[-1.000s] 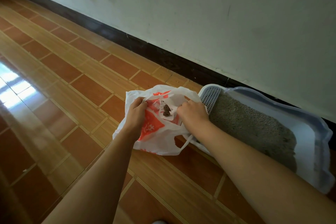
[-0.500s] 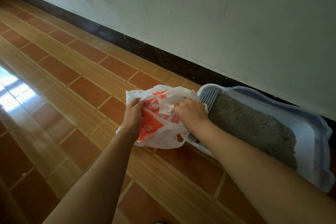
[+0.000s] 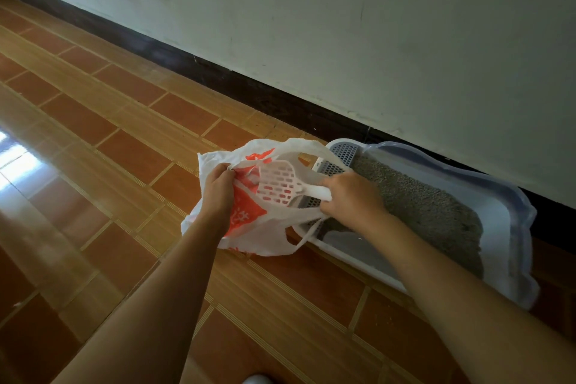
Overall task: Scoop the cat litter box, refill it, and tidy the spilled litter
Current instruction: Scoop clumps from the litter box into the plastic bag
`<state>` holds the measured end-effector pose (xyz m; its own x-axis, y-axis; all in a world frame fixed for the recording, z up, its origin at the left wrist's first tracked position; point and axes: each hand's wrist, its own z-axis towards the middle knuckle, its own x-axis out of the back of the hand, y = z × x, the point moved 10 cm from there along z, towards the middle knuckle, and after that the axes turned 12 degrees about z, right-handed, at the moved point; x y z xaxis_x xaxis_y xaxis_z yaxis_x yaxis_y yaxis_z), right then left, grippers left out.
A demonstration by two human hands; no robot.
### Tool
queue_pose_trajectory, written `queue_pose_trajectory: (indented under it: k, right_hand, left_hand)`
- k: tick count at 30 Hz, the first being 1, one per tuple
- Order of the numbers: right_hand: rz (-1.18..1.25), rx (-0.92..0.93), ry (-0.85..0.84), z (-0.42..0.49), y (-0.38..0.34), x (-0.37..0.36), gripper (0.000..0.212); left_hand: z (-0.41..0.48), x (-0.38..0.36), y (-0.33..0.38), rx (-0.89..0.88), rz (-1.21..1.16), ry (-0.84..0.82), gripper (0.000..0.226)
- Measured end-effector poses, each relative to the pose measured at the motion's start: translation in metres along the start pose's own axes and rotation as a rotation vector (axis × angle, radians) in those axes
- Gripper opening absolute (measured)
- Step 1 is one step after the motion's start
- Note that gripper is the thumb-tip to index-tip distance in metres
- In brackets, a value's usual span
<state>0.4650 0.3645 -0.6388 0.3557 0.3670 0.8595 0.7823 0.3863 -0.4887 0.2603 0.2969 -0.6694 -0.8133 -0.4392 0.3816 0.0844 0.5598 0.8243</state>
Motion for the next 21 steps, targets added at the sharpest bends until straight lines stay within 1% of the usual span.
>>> queue_pose_trajectory:
  k: [3,5,9,12,14,18,21]
  right_hand:
    - [0.12,-0.056,-0.05,-0.019,0.019,0.018,0.035]
    - [0.168,-0.117,-0.045,-0.031,0.038,0.031,0.035]
    - [0.255,-0.24,0.027,-0.06,0.074,0.055,0.035]
    - [0.305,-0.284,0.08,-0.084,0.094,0.07,0.032]
    - [0.342,-0.308,0.145,-0.099,0.109,0.081,0.031]
    - [0.371,-0.412,0.275,-0.13,0.148,0.1,0.033]
    - [0.269,-0.535,0.275,-0.15,0.177,0.107,0.036]
  left_hand:
    - [-0.002,-0.009,0.006,0.002,0.057,0.018,0.028]
    - [-0.004,-0.013,0.01,-0.004,0.096,0.049,0.031]
    - [-0.012,-0.025,0.021,-0.03,0.155,0.098,0.031]
    - [-0.016,-0.041,0.032,-0.061,0.198,0.087,0.035]
    - [-0.019,-0.052,0.038,-0.091,0.229,0.086,0.035]
    - [-0.026,-0.069,0.043,-0.156,0.313,0.084,0.037]
    - [-0.029,-0.075,0.041,-0.159,0.348,0.086,0.036]
